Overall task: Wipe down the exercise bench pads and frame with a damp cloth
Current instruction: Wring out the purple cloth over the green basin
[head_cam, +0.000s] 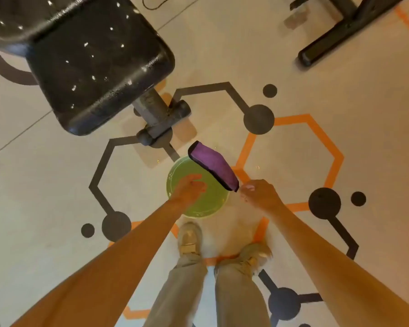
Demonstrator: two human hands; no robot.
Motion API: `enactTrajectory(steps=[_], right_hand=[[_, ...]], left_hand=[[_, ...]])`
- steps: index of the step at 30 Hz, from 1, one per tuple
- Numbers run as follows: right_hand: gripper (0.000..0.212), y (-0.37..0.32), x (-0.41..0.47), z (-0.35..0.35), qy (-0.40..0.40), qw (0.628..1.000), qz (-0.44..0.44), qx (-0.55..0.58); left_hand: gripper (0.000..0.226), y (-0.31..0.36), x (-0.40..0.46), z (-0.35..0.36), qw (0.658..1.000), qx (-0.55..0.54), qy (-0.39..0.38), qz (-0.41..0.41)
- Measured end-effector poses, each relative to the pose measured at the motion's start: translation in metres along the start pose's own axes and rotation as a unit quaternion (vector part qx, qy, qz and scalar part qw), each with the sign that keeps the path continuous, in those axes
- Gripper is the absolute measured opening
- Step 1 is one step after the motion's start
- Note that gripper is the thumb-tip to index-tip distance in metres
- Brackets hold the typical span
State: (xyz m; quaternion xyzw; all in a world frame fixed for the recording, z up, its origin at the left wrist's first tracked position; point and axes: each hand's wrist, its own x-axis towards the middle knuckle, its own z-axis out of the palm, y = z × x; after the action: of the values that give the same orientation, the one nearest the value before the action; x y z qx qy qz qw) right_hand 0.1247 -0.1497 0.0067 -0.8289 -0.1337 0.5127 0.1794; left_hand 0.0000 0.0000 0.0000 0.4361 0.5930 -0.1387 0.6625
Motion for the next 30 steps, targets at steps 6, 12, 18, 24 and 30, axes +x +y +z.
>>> enactTrajectory(steps=[6,12,18,24,30], right_hand=[[0.032,-0.005,0.084,0.036,0.040,0.997,-0.043,-0.054],[0.039,-0.010,0.149,0.056,0.079,0.996,-0.049,0.006],[0.049,-0.006,0.177,0.052,0.019,0.999,-0.025,0.017],[0.042,-0.001,0.138,0.035,0.083,0.990,-0.079,0.085],[0.047,-0.007,0.058,-0.008,0.069,0.983,-0.150,0.084]], left_hand=[[0.050,-0.028,0.076,0.014,0.992,-0.107,0.036,-0.055],[0.056,-0.039,0.125,0.030,0.985,-0.149,0.017,-0.088],[0.036,-0.035,0.149,0.042,0.988,-0.133,0.012,-0.081],[0.074,-0.033,0.121,0.048,0.994,-0.051,0.099,0.009],[0.062,-0.005,0.043,0.047,0.967,0.130,0.051,0.215]])
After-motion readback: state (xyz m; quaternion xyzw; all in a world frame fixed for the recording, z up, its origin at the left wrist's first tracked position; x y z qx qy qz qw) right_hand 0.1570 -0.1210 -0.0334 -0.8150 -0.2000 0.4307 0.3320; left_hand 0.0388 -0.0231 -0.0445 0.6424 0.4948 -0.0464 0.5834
